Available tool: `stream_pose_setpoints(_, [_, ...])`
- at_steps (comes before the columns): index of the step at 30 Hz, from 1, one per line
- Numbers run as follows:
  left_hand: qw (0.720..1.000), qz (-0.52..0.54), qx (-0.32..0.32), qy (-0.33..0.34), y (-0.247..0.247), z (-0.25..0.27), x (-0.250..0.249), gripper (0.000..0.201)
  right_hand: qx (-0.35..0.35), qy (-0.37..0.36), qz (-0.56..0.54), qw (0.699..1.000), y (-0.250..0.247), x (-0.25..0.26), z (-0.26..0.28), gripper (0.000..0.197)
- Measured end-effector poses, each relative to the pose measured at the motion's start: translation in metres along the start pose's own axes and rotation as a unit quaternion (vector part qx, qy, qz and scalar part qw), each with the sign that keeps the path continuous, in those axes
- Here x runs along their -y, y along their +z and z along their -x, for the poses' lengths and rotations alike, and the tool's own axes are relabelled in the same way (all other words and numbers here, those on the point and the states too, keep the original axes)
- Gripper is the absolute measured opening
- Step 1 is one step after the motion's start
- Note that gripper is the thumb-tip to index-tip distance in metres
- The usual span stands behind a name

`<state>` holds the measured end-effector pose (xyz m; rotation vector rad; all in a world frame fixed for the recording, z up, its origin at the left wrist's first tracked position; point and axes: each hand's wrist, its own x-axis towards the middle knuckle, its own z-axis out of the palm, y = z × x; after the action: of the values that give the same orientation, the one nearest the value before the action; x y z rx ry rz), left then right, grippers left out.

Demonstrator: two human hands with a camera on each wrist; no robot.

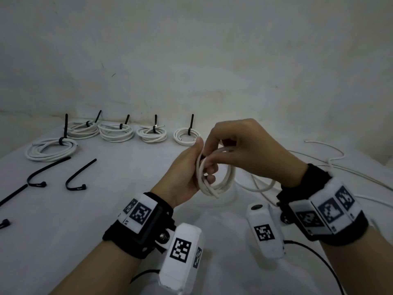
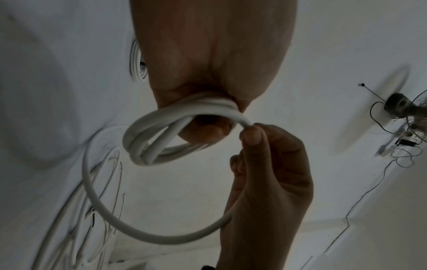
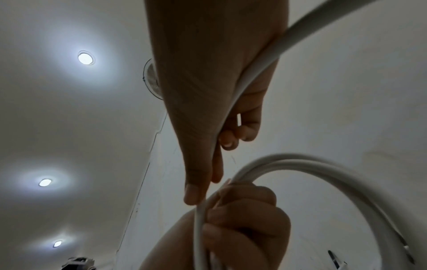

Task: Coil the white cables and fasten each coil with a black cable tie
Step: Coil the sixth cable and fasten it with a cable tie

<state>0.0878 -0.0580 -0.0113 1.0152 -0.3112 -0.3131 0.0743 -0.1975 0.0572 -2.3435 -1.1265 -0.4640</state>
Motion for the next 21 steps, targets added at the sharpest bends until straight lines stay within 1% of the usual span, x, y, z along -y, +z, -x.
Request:
stream_pose_setpoints(3, [0.999, 0.030, 0.035, -0.017, -0.001, 0.001, -0.001, 0.047, -0.065, 0.017, -0.010, 0.998, 0.002, -0.013, -0.001, 0.009])
stream_pose_setpoints(7, [0.991, 0.107, 0.067, -0.039, -0.006, 0.001, -0.004, 0.042, -0.165, 0.020, -0.016, 0.986, 0.010, -0.024, -0.001, 0.006])
stream_pose_setpoints(11, [0.983, 0.163, 0.074, -0.030, -0.012, -0.001, -0.008, 0.043, -0.263, 0.015, 0.011, 0.965, 0.026, -0.032, -0.004, 0.015])
stream_pose_setpoints(13, [0.983, 0.170, 0.072, -0.022, -0.013, 0.000, -0.008, 0.041, -0.266, 0.029, -0.024, 0.963, 0.032, -0.032, -0.004, 0.017])
stream_pose_setpoints(15, [0.982, 0.177, 0.069, -0.017, -0.014, 0.000, -0.010, 0.042, -0.256, 0.025, -0.039, 0.966, 0.037, -0.032, -0.006, 0.020])
stream_pose_setpoints(17, [0.983, 0.171, 0.063, -0.006, -0.016, 0.001, -0.014, 0.042, -0.238, 0.007, -0.007, 0.971, 0.040, -0.033, -0.006, 0.028])
stream_pose_setpoints(18, [0.986, 0.159, 0.058, 0.001, -0.017, 0.001, -0.016, 0.038, -0.224, 0.001, 0.016, 0.974, 0.041, -0.035, -0.006, 0.034])
stream_pose_setpoints(20, [0.991, 0.120, 0.050, 0.015, -0.017, 0.003, -0.019, 0.031, -0.201, -0.002, 0.050, 0.978, 0.042, -0.041, -0.005, 0.043])
stream_pose_setpoints(21, [0.995, 0.092, 0.040, 0.020, -0.016, 0.003, -0.019, 0.030, -0.195, -0.004, 0.056, 0.979, 0.042, -0.043, -0.005, 0.045])
